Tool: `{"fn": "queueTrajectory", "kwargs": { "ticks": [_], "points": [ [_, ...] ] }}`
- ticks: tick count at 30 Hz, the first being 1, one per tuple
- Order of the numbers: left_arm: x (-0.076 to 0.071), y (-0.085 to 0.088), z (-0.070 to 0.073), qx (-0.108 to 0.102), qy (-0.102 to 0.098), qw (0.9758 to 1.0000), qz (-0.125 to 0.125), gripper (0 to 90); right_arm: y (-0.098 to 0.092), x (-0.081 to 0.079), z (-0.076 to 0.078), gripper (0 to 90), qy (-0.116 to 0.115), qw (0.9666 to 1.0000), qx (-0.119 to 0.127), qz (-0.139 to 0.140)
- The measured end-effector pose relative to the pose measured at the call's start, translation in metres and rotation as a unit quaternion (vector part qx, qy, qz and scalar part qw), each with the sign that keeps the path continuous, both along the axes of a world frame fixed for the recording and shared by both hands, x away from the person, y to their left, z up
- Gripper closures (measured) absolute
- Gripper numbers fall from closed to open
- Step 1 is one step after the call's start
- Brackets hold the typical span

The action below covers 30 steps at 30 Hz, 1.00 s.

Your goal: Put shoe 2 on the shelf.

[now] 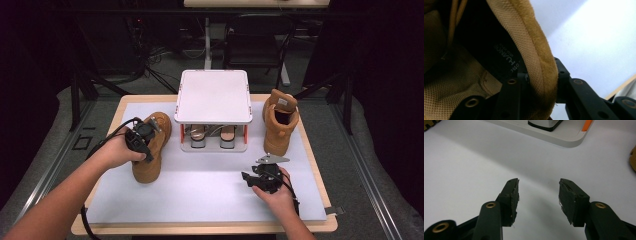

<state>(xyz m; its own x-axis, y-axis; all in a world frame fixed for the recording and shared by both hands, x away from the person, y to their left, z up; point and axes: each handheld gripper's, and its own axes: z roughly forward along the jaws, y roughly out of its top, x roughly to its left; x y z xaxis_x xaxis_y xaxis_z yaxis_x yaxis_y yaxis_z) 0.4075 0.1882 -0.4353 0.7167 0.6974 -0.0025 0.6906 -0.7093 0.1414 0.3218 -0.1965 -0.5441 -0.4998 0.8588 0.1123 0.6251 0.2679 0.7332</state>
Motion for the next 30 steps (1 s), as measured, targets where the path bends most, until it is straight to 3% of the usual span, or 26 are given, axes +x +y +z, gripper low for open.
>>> {"fn": "queueTrajectory", "kwargs": {
  "ticks": [5, 12, 15, 25, 30],
  "points": [
    [-0.001, -0.002, 0.002, 0.012, 0.004, 0.9999, -0.004, 75.5, 0.0, 0.0, 0.0, 50.1, -0.001, 1.0, 0.003, -0.001],
    [-0.013, -0.006, 0.005, 0.009, 0.02, 0.9998, -0.002, 75.8, -0.001, 0.0, 0.0, 50.2, 0.0, 1.0, 0.003, 0.001],
    [-0.019, -0.01, 0.006, 0.002, 0.018, 0.9998, -0.001, 75.9, 0.0, 0.0, 0.001, 50.1, -0.003, 1.0, 0.002, -0.001],
    [-0.036, -0.014, 0.002, 0.007, 0.02, 0.9995, -0.023, 75.9, -0.005, -0.001, 0.011, 50.3, 0.002, 1.0, -0.001, 0.007],
    [-0.038, -0.006, 0.002, -0.01, 0.014, 0.9996, -0.022, 74.9, -0.01, 0.003, 0.018, 50.6, 0.012, 0.9995, -0.024, 0.015]
  ]
}}
